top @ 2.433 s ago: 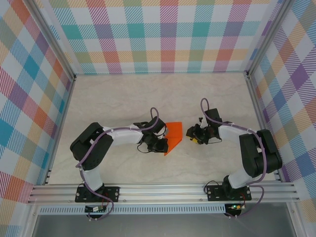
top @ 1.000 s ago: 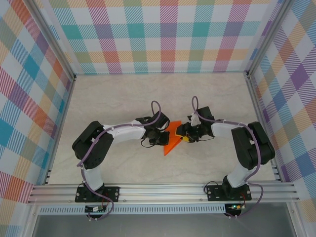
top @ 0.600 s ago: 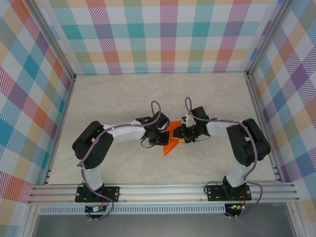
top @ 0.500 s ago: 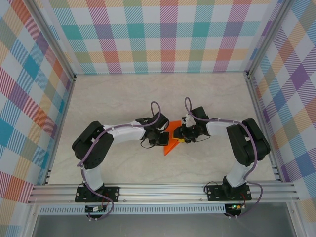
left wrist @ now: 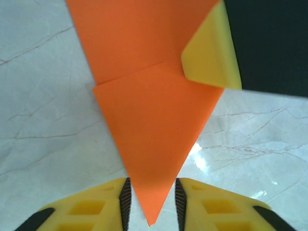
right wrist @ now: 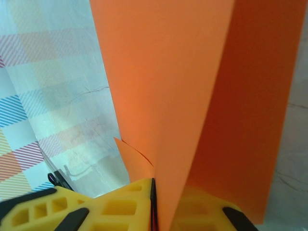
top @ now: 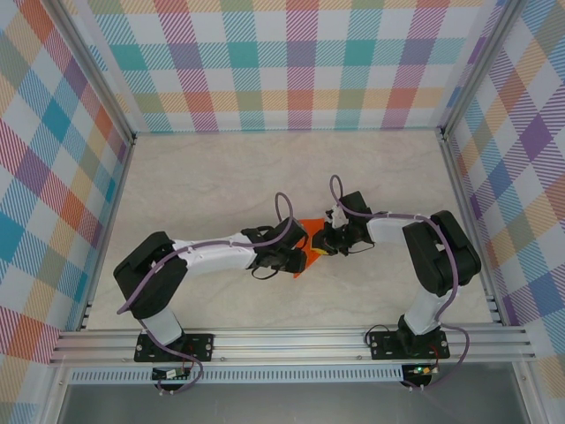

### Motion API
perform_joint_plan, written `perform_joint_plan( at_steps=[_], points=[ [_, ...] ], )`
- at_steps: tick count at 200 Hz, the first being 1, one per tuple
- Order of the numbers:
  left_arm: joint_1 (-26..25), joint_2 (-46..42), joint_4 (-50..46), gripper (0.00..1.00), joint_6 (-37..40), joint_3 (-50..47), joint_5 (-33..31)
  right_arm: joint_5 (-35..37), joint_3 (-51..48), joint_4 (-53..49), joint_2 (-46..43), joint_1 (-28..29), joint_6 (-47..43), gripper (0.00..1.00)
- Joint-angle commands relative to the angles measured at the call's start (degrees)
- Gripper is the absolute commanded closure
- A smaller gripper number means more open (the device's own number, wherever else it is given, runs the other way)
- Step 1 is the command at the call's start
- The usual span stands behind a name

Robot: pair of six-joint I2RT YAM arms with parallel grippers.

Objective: Fold a paper plane with a square sheet of paper (pick it up from the middle)
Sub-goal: Move the paper to the center of the table.

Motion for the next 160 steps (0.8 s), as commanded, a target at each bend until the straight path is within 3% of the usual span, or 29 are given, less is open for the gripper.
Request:
perform_joint_plan(
  at_steps=[1, 70, 114, 160],
  points=[
    [-2.3, -1.8, 0.4, 0.64, 0.3, -0.9, -6.9, -0.7, -0.8, 3.5, -1.1, 0.6, 4.5, 0.89],
    [-3.2, -12.3, 3.9, 0.48, 1.4, -9.8, -13.7, 5.6, -1.2, 5.3, -4.0, 6.1, 14.6, 0.89],
    [-3.1, -18.0, 6.1, 0.48, 5.8, -15.4, -12.0, 13.6, -0.8, 5.8, -4.9, 11.6, 22.7, 0.89],
    [-3.1, -15.6, 6.8, 0.52, 8.6, -15.2, -10.0, 16.6, -1.5, 5.2, -5.7, 13.3, 24.6, 0.88]
  ],
)
